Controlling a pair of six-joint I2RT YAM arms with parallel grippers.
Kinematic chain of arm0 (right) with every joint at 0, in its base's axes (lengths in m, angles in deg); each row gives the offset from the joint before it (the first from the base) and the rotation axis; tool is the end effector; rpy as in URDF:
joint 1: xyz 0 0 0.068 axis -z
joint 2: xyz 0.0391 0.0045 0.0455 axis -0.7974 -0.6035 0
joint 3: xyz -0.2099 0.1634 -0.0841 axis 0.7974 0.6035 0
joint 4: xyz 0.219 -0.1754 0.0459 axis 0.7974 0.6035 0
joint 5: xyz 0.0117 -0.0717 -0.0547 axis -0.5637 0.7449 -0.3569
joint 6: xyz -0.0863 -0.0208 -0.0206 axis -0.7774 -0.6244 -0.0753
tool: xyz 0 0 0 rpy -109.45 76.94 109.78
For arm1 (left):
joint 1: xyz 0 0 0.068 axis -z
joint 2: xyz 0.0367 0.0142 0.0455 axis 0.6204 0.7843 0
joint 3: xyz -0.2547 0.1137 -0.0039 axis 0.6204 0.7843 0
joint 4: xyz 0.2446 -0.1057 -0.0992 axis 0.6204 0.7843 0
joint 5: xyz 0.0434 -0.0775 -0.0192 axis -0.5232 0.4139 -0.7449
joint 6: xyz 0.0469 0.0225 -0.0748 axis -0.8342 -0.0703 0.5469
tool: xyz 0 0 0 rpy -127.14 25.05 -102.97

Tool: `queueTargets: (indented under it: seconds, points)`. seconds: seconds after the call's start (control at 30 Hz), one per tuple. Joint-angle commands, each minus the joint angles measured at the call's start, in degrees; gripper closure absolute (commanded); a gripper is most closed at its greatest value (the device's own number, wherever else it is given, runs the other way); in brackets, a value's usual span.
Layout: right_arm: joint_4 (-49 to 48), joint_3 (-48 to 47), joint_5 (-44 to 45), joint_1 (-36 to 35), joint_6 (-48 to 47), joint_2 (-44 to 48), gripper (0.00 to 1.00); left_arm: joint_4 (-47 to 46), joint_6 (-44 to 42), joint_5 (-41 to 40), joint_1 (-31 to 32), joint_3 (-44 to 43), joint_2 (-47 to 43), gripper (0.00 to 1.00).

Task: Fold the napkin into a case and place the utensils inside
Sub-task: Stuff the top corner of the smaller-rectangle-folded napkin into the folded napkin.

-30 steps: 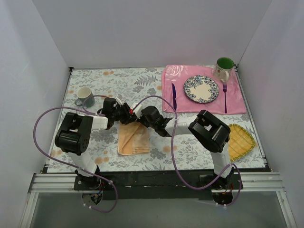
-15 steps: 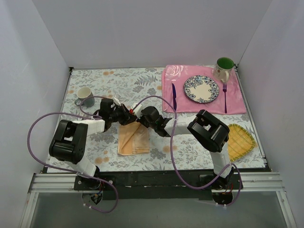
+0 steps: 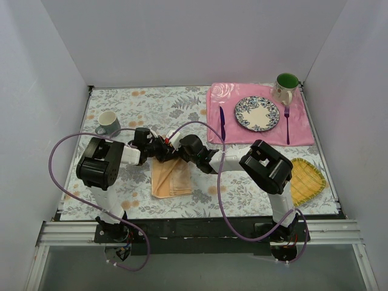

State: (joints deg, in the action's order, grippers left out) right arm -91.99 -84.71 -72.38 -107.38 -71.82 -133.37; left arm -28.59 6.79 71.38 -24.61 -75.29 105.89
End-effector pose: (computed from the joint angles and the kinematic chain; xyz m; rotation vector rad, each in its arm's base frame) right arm 0.2982 0.3864 0.1174 -1.0290 1.7315 0.2093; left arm 0.3401 -0.1330 0.0614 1.4558 -2.3364 1.4672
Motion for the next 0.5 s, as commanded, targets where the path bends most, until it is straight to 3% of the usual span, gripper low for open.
queueTargets:
  seconds: [0.0,0.23,0.47]
  points:
    - [-0.6,-1.8,0.1,-0.1,0.7,-0.4,0.99,-4.5,3.3,0.6,0.2,-1.5,1.7,1.00]
    - [-0.4,-1.1,0.7,-0.2,0.7,0.0,0.99,-4.9,5.7,-4.6,0.1,-0.9,2.1,1.00]
    - [0.0,-0.1,0.5,-0.1,0.9,1.4,0.99,-7.2,10.2,-4.5,-1.2,0.1,4.9,0.96]
